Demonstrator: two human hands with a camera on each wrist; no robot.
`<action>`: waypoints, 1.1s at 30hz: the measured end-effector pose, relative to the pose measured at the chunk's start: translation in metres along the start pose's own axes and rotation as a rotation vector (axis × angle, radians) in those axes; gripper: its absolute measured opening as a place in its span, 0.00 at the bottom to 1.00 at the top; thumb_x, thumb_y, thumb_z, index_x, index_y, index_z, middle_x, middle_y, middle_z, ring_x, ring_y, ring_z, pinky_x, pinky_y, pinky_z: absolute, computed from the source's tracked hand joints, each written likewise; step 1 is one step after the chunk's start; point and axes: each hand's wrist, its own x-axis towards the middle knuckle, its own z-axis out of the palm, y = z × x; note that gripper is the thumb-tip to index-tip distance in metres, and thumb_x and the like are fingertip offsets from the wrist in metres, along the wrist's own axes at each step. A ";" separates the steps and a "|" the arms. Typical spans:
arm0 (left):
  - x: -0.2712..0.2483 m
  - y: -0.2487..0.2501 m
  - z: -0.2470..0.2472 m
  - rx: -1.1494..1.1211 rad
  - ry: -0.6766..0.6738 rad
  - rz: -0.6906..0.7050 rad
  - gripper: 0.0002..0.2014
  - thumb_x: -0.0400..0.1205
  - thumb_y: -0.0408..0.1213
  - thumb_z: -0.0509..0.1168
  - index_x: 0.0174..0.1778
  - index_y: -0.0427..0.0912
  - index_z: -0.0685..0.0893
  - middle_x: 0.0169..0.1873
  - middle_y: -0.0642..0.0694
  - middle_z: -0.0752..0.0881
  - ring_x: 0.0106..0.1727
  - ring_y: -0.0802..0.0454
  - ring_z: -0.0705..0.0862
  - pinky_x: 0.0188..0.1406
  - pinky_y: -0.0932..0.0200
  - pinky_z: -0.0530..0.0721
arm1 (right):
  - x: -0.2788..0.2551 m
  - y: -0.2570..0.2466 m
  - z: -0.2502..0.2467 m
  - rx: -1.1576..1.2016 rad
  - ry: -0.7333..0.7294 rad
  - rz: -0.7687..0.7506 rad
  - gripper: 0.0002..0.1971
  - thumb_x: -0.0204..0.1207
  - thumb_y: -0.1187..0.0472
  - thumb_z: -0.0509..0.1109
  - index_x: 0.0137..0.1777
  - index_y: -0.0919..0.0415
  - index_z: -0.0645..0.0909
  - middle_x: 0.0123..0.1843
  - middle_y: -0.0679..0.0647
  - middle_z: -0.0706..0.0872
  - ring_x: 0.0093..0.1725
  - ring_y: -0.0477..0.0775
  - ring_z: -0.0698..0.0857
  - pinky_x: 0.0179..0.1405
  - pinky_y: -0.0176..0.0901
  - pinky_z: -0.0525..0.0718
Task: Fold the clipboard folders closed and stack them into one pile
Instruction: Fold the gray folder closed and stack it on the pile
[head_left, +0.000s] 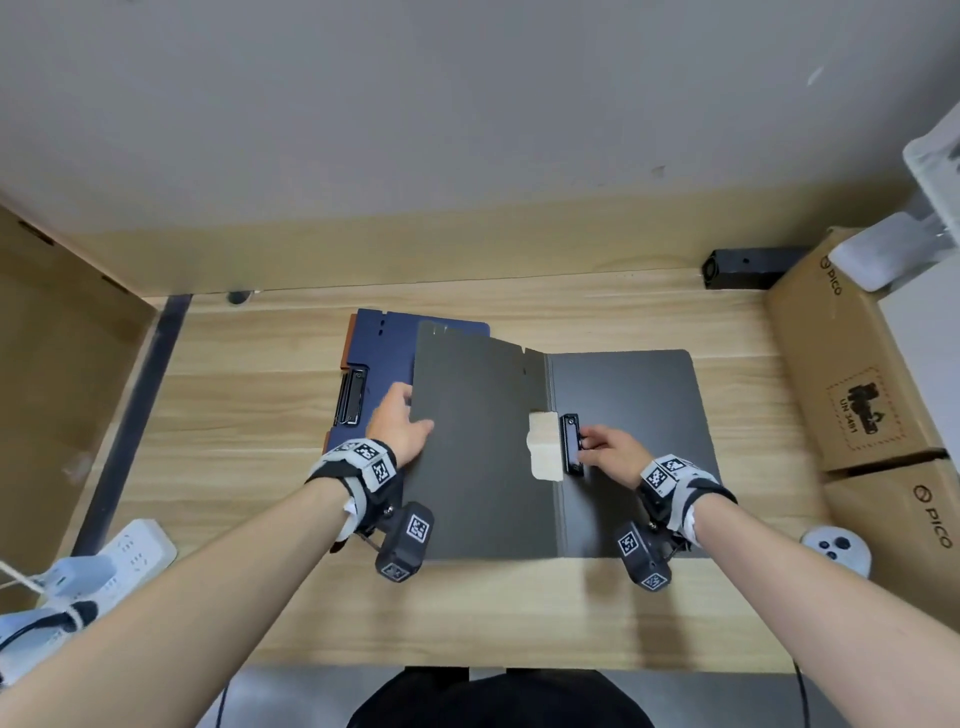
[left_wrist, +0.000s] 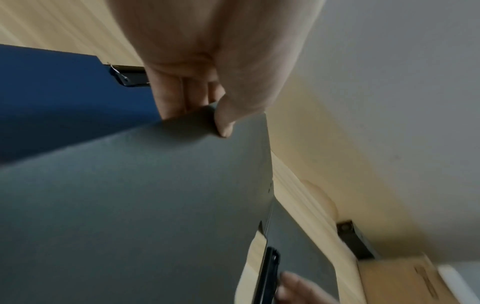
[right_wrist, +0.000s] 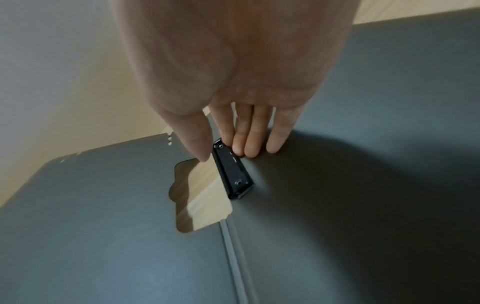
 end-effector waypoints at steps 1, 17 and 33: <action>0.004 0.002 -0.004 0.013 0.010 -0.016 0.18 0.71 0.37 0.70 0.48 0.60 0.71 0.55 0.45 0.88 0.54 0.42 0.88 0.55 0.38 0.87 | -0.001 -0.002 -0.001 -0.004 -0.025 -0.026 0.28 0.78 0.66 0.70 0.77 0.65 0.70 0.63 0.57 0.79 0.63 0.56 0.80 0.70 0.44 0.73; 0.011 0.033 -0.037 0.181 0.234 0.091 0.19 0.73 0.30 0.67 0.54 0.55 0.71 0.44 0.45 0.89 0.46 0.39 0.87 0.46 0.49 0.84 | -0.001 -0.009 -0.010 -0.353 -0.026 -0.092 0.35 0.81 0.56 0.65 0.85 0.58 0.56 0.87 0.56 0.56 0.85 0.56 0.58 0.83 0.46 0.55; -0.074 0.142 0.062 0.120 -0.293 0.501 0.33 0.82 0.48 0.58 0.82 0.67 0.52 0.60 0.54 0.82 0.37 0.51 0.83 0.40 0.50 0.88 | -0.033 0.027 -0.075 0.384 0.160 0.058 0.15 0.85 0.54 0.60 0.62 0.63 0.81 0.61 0.62 0.88 0.42 0.52 0.85 0.42 0.41 0.77</action>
